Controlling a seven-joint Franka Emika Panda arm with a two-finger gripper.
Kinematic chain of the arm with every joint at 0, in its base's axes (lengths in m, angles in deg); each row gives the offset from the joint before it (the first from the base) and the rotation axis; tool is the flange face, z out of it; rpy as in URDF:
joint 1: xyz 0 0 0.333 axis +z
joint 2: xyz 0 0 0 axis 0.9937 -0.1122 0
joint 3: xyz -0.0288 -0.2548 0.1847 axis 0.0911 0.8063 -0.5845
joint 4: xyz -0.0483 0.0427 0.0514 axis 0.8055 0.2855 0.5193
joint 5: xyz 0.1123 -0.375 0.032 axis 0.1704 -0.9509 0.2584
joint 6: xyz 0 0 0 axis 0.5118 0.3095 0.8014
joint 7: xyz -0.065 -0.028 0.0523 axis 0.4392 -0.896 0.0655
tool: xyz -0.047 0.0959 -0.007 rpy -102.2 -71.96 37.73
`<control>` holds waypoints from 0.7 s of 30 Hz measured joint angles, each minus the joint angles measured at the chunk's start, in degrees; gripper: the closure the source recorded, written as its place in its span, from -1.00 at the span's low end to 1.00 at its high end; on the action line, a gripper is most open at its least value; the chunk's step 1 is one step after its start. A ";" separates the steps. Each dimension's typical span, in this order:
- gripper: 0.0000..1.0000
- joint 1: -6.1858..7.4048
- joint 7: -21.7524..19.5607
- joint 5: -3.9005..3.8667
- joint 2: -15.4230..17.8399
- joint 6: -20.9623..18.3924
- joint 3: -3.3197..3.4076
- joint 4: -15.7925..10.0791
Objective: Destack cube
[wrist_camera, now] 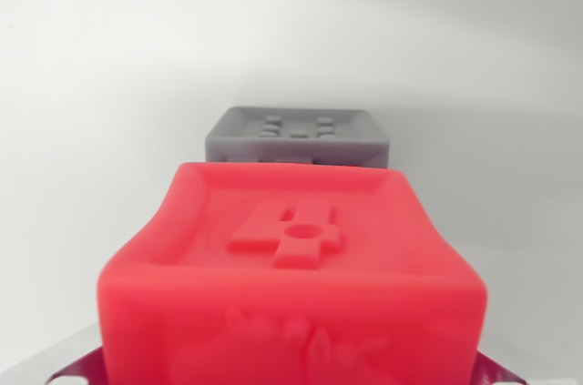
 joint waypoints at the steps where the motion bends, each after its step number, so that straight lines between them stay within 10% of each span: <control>1: 1.00 0.00 0.00 0.00 0.26 -0.23 0.00 -0.03; 21: 1.00 0.00 0.00 0.00 5.68 -5.35 0.02 -0.16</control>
